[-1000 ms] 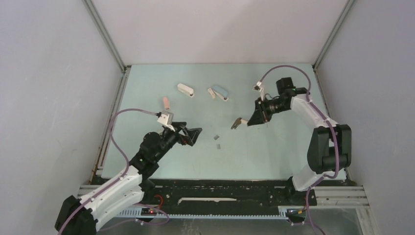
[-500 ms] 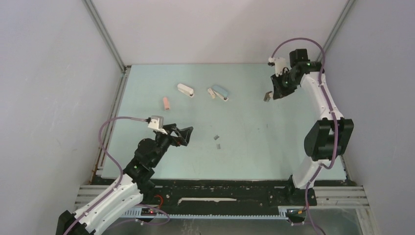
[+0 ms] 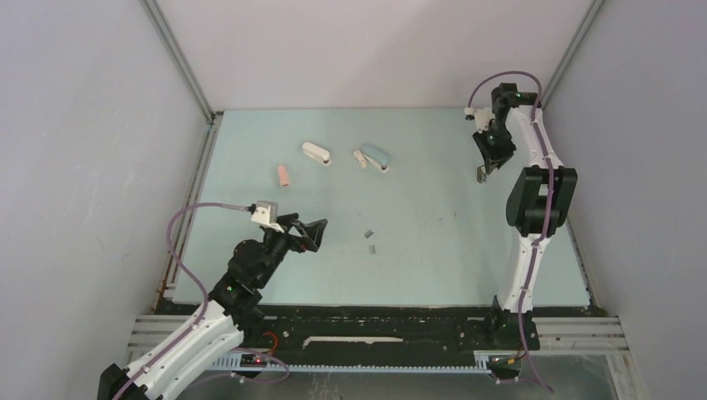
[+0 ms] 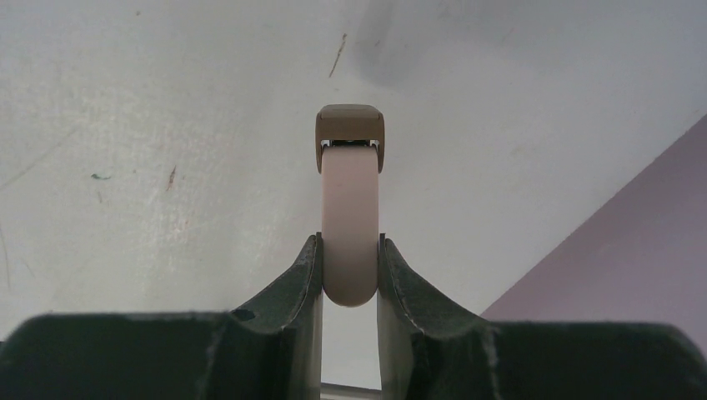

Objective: Unload the staples from the stapler
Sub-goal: Place the stapler at the center of the board.

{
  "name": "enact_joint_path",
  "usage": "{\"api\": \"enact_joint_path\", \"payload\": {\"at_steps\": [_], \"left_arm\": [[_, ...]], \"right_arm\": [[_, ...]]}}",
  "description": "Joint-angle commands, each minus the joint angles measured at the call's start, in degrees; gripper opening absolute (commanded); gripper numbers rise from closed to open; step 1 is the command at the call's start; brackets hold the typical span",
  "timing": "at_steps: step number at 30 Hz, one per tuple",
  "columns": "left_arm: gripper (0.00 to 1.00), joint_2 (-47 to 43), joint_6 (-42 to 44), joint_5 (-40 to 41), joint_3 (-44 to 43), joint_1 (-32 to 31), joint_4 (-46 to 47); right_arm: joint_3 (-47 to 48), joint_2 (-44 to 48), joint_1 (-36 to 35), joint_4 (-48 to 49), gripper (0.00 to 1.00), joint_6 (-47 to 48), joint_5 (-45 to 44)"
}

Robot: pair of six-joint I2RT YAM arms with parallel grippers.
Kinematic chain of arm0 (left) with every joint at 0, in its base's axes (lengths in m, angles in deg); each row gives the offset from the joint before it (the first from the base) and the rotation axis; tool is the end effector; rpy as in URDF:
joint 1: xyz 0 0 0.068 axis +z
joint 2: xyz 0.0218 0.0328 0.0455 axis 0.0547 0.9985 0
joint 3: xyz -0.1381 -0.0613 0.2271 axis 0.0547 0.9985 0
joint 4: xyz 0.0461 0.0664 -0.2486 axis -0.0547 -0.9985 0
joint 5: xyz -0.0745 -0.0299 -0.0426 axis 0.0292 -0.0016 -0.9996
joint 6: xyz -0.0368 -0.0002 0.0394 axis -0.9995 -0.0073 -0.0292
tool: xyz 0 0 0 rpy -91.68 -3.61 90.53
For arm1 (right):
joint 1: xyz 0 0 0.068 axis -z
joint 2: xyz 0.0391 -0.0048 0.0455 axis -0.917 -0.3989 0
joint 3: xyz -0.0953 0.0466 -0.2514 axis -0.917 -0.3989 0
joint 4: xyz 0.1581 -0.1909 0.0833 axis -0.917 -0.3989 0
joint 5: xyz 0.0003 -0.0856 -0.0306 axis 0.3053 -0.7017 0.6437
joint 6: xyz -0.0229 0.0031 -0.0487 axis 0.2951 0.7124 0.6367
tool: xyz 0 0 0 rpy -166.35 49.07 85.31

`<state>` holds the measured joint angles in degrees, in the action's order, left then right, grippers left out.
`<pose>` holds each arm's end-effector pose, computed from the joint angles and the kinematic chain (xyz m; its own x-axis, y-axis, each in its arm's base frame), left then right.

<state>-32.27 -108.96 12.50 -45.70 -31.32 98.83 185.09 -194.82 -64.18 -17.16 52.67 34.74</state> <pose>0.1236 -0.0780 0.2204 -0.1862 -0.3341 -0.9240 0.3889 0.8386 -0.3816 0.4357 -0.0169 0.2710 -0.8540 -0.4783 -0.2049 -0.4674 0.8782 -0.1017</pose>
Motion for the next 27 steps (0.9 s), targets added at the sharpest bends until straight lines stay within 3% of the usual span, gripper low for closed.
{"api": "enact_joint_path", "payload": {"at_steps": [1, 11, 20, 27], "left_arm": [[1.0, -0.79, 1.45, 1.07, 0.96, 0.36, 0.97], [1.0, -3.09, 2.0, 1.17, 2.26, 0.4, 2.04], [1.0, -3.09, 2.07, 0.64, 2.62, 0.38, 2.98], [1.0, -4.45, 2.02, 0.61, 3.06, 0.36, 2.9]], "right_arm": [[5.5, -3.85, -0.05, -1.51, 0.0, 0.42, -1.71], [14.65, -13.37, -1.29, 1.69, 0.0, -1.15, -0.12], [13.89, -14.76, -1.85, 5.8, 0.0, -2.75, -0.08], [10.62, -12.39, -1.81, 7.79, 0.15, -3.31, 0.34]]}}
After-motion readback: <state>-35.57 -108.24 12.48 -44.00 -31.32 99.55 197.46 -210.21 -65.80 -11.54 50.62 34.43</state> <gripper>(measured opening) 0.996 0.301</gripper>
